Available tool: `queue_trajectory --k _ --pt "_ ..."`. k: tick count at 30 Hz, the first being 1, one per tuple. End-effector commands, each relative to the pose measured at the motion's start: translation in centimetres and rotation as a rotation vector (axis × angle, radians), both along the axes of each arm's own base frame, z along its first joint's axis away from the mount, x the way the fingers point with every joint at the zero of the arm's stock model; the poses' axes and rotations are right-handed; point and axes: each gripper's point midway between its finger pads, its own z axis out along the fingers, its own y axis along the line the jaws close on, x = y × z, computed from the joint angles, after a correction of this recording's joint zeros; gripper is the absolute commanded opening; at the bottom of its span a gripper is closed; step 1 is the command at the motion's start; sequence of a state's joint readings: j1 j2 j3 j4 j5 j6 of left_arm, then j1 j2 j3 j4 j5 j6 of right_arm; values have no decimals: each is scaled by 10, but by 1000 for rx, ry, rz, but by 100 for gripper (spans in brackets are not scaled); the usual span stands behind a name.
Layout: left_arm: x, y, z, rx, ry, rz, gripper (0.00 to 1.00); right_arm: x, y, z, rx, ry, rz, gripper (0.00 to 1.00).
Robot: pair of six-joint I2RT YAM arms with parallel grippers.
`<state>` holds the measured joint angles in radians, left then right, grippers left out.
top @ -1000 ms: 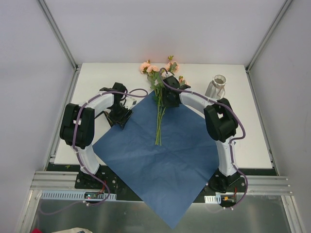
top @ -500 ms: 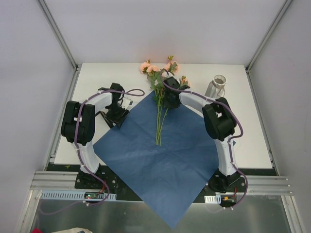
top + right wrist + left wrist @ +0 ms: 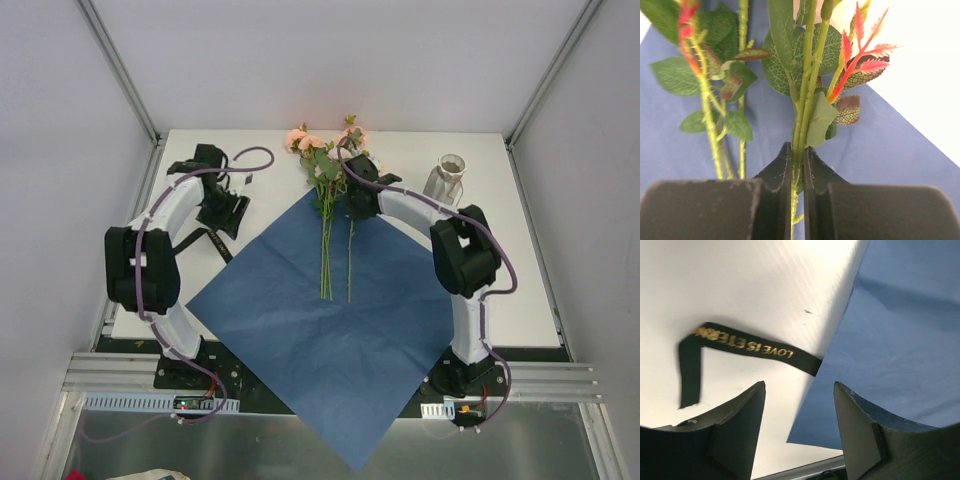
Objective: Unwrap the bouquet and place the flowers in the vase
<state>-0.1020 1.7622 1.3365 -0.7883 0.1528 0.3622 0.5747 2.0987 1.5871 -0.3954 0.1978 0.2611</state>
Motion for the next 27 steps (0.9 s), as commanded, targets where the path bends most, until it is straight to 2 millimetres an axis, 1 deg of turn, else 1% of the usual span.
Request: queue_trajectory --k 1,2,3,4,5,7,8,9,10,11,12,13,14,15,16,17,18,19,21,23,24,25,26,27 --pt "7 -4 72 -101 -149 5 57 16 2 116 151 -249 -22 1" --pt "5 -3 78 -107 -156 10 58 18 4 149 199 -327 -15 1" --pt "4 -2 89 -115 -188 11 58 17 3 166 218 -365 -10 1" --pt "3 -2 95 -128 -202 11 59 17 0 183 230 -401 -2 1" --pt "1 1 104 -138 -233 21 59 15 -2 219 270 -481 5 1" --pt "-4 2 110 -162 -246 29 61 15 -9 258 309 -571 16 1" --pt "-7 -1 112 -192 -250 26 65 10 -14 297 331 -670 37 1" --pt "-11 5 113 -207 -253 51 73 10 -21 317 333 -727 38 1" --pt "-14 6 112 -222 -250 59 75 8 -27 333 325 -784 39 1" --pt "-17 3 111 -251 -244 56 76 3 -37 367 308 -939 60 1" --pt "-21 8 105 -256 -234 77 78 2 -49 379 271 -1029 49 1" --pt "-23 9 102 -259 -231 78 80 -11 -64 408 269 -1147 28 1" --pt "-25 11 102 -268 -233 84 84 -18 -75 448 303 -1327 -13 1" --pt "-28 14 98 -277 -226 99 84 -17 -90 444 199 -1380 -17 1" --pt "-29 16 98 -286 -231 103 85 -21 -100 460 181 -1432 -33 1" --pt "-31 17 98 -293 -234 105 85 -24 -109 470 152 -1445 -39 1" --pt "-32 20 97 -301 -234 116 85 -25 -125 485 122 -1472 -68 1" --pt "-32 22 97 -299 -238 115 86 -31 -134 495 120 -1497 -80 1" --pt "-33 24 97 -299 -245 114 86 -34 -153 508 82 -1545 -94 1" --pt "-34 27 97 -297 -248 123 87 -40 -167 518 49 -1582 -123 1" --pt "-34 28 97 -296 -250 126 88 -40 -176 520 15 -1593 -135 1" --pt "-34 29 97 -300 -250 130 91 -41 -181 518 -27 -1601 -137 1" --pt "-36 29 97 -301 -251 128 99 -42 -192 520 -58 -1623 -160 1" --pt "-37 27 98 -306 -253 126 99 -42 -201 519 -73 -1623 -195 1"
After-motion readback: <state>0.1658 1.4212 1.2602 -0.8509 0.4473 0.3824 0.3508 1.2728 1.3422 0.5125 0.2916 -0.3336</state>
